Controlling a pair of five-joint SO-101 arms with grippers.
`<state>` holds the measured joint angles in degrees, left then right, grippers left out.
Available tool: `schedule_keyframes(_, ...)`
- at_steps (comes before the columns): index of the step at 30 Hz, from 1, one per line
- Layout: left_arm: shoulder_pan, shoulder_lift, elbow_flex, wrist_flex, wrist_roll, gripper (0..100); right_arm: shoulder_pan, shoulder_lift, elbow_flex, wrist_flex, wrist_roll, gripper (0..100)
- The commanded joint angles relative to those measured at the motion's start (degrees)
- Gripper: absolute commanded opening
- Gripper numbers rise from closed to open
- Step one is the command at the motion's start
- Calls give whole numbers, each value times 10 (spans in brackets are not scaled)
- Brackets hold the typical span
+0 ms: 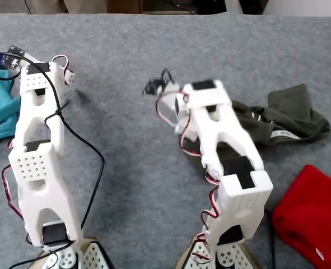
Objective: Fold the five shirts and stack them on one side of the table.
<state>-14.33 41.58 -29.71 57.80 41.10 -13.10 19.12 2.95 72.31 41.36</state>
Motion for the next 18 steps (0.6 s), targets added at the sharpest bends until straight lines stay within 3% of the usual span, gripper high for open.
schedule_keyframes(1,11,-6,-33,-11,3,169,15,-3,-186,76,-30,4)
schedule_keyframes(10,38,-6,-38,7,3,169,71,0,-665,242,-37,4)
schedule_keyframes(18,164,-11,-103,124,-39,169,226,-3,-818,244,0,4)
